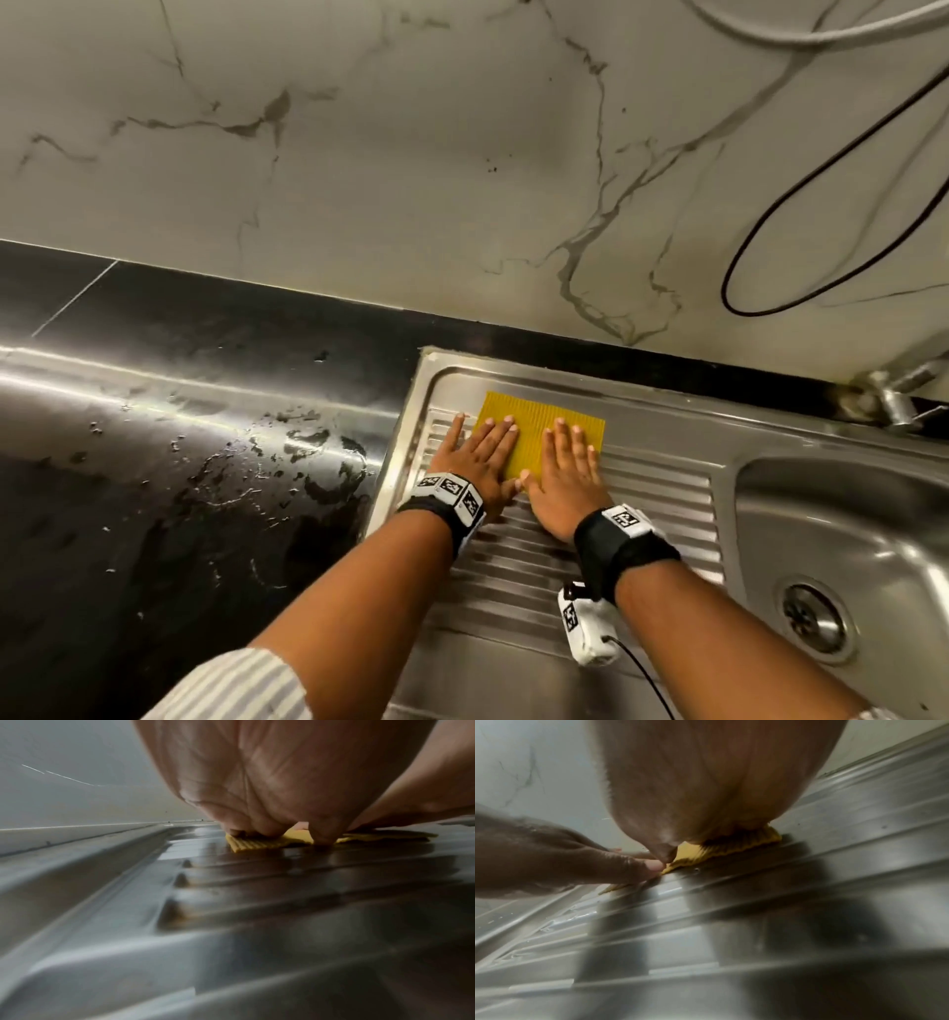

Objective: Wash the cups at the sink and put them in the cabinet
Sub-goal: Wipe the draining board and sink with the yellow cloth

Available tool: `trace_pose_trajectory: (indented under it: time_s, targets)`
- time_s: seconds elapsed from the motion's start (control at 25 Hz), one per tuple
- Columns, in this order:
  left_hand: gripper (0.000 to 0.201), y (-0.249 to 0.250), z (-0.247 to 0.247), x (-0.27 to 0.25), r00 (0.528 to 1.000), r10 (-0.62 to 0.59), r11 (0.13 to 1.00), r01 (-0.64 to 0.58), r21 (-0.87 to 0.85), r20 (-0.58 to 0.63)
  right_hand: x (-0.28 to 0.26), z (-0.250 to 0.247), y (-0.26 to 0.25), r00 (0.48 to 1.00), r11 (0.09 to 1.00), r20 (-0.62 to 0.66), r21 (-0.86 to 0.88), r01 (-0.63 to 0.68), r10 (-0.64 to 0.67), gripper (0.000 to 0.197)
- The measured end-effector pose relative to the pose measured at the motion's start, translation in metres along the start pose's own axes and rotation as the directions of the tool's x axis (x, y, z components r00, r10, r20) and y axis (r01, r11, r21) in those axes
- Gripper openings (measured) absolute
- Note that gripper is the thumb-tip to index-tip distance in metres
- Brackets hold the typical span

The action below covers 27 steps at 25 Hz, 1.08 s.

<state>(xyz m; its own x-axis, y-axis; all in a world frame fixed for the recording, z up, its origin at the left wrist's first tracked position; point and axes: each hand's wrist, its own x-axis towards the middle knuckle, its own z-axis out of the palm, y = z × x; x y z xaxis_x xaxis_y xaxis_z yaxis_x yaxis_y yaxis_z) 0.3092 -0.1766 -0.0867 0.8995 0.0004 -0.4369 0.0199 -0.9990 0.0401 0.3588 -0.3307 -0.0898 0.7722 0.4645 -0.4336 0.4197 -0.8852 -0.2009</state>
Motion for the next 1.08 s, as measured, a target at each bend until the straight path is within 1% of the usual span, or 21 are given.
trace_pose_trajectory:
  time_s: [0.16,0.32,0.44,0.56,0.64,0.76,0.88,0.92,0.96,1.0,1.04,1.08]
  targets:
    - [0.077,-0.025,0.007,-0.019,0.992,-0.125,0.992,0.125,-0.022,-0.01,0.009,0.004,-0.027,0.993,0.993,-0.007,-0.02,0.118,-0.118,0.072]
    - [0.077,-0.044,0.009,-0.045,0.983,-0.176,0.982,0.179,-0.065,0.055,0.011,0.009,-0.044,0.975,0.974,0.011,-0.035,0.224,-0.224,0.072]
    - [0.076,-0.039,0.015,-0.065,0.977,-0.191,0.978,0.197,-0.062,0.096,0.003,0.009,-0.042,0.956,0.955,0.048,-0.056,0.292,-0.29,0.071]
    - [0.074,-0.024,0.021,-0.095,0.966,-0.233,0.968,0.241,-0.069,0.114,-0.016,0.014,-0.042,0.932,0.929,0.068,-0.078,0.362,-0.357,0.069]
    - [0.072,-0.014,0.027,-0.12,0.96,-0.254,0.96,0.265,-0.087,0.12,-0.029,0.021,-0.045,0.909,0.904,0.078,-0.094,0.417,-0.41,0.068]
    - [0.07,0.008,0.043,-0.166,0.94,-0.313,0.939,0.328,-0.1,0.137,-0.057,0.034,-0.051,0.845,0.844,0.111,-0.066,0.532,-0.523,0.064]
    - [0.068,0.03,0.058,-0.209,0.903,-0.378,0.903,0.409,-0.134,0.205,-0.092,0.044,-0.056,0.767,0.773,0.179,-0.044,0.632,-0.617,0.059]
    - [0.067,0.036,0.059,-0.221,0.893,-0.386,0.894,0.424,-0.143,0.233,-0.1,0.045,-0.059,0.746,0.755,0.195,-0.04,0.655,-0.637,0.058]
    - [0.065,0.041,0.061,-0.231,0.889,-0.384,0.891,0.427,-0.151,0.248,-0.107,0.045,-0.062,0.736,0.745,0.197,-0.044,0.666,-0.647,0.057]
    - [0.061,0.048,0.061,-0.241,0.889,-0.391,0.884,0.435,-0.171,0.239,-0.114,0.043,-0.068,0.736,0.741,0.163,-0.041,0.67,-0.657,0.056]
    - [0.056,0.052,0.061,-0.249,0.887,-0.418,0.865,0.454,-0.212,0.195,-0.118,0.042,-0.076,0.741,0.745,0.111,-0.016,0.667,-0.662,0.053]
    - [0.049,0.057,0.059,-0.257,0.872,-0.472,0.829,0.489,-0.271,0.13,-0.123,0.044,-0.085,0.739,0.743,0.088,0.018,0.67,-0.668,0.051]
